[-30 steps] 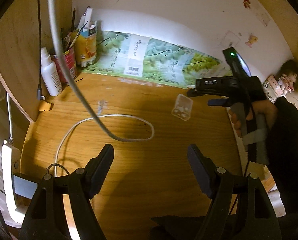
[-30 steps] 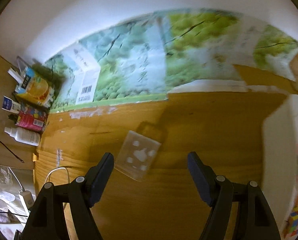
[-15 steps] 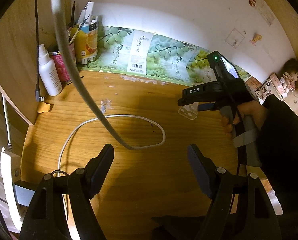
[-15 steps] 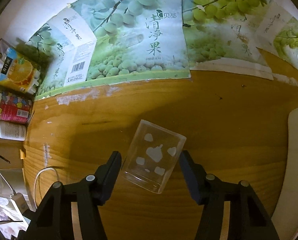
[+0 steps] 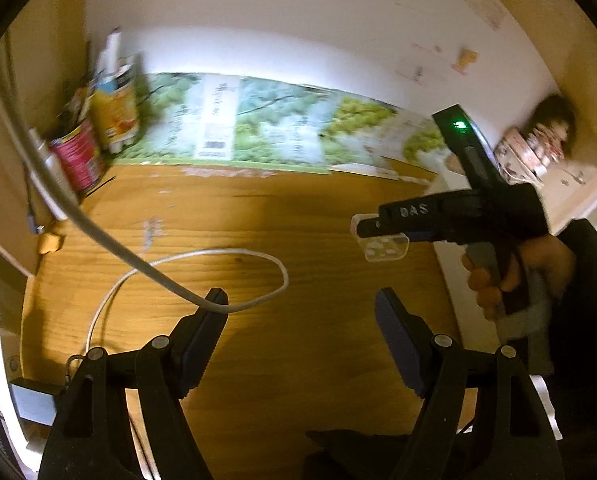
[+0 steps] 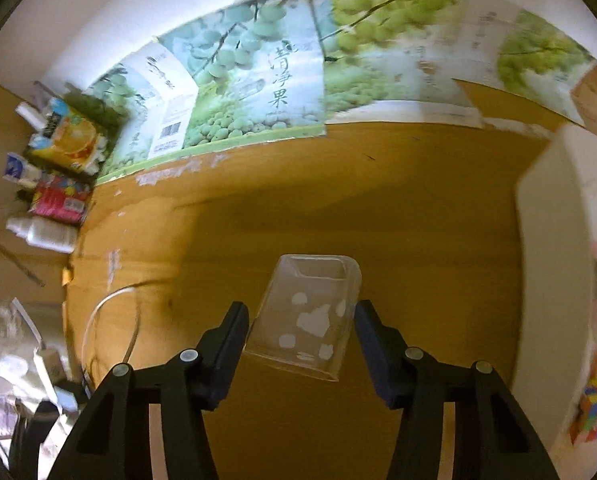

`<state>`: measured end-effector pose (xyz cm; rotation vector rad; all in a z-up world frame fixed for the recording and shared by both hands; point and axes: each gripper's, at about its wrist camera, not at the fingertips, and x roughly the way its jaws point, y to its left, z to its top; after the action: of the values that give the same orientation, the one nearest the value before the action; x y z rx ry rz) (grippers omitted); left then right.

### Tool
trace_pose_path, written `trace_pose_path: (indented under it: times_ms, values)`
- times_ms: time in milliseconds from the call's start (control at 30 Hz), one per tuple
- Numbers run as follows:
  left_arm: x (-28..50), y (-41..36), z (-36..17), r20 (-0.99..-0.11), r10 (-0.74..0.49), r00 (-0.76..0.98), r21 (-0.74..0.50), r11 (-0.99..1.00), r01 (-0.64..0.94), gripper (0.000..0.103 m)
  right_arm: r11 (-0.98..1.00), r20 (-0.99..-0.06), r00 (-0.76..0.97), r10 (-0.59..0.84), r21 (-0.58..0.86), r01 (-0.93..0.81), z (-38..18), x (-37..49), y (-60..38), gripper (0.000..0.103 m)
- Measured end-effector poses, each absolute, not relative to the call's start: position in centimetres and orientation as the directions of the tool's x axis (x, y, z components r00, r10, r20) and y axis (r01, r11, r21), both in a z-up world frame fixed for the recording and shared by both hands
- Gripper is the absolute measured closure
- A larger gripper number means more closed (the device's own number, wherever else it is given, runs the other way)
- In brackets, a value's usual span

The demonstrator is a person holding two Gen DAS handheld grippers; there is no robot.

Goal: Organize rigid objects

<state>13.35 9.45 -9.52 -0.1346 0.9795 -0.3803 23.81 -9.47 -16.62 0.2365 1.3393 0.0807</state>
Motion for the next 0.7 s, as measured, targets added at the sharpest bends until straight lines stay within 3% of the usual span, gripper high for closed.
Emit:
trace_pose_path:
  times_ms: [367, 400, 433, 467, 700]
  values:
    - [9.9, 1.5, -6.0, -0.767, -0.368, 0.526, -0.228, 0.922, 0.313, 0.024, 0.961, -0.919, 0.354, 0.175, 0.237, 0.140, -11.2, 14.1, -18.8, 0.048]
    - [9.4, 0.4, -5.7, -0.764, -0.363, 0.533, -0.221, 0.924, 0.313, 0.024, 0.962, -0.916, 0.368, 0.157, 0.226, 0.151, -10.8, 13.5, -20.1, 0.053]
    - [9.0, -0.3, -5.6, -0.764, -0.359, 0.536, -0.217, 0.926, 0.310, 0.024, 0.963, -0.914, 0.378, 0.146, 0.219, 0.158, -10.5, 13.2, -21.0, 0.066]
    - [8.7, -0.9, -5.4, -0.766, -0.353, 0.538, -0.215, 0.928, 0.304, 0.024, 0.961, -0.910, 0.389, 0.140, 0.219, 0.167, -10.2, 12.4, -22.5, 0.068]
    - [5.7, -5.4, -5.4, -0.779, -0.289, 0.557, -0.205, 0.956, 0.210, 0.024, 0.951, -0.899, 0.407, 0.159, 0.251, 0.182, -10.1, 10.2, -29.3, 0.069]
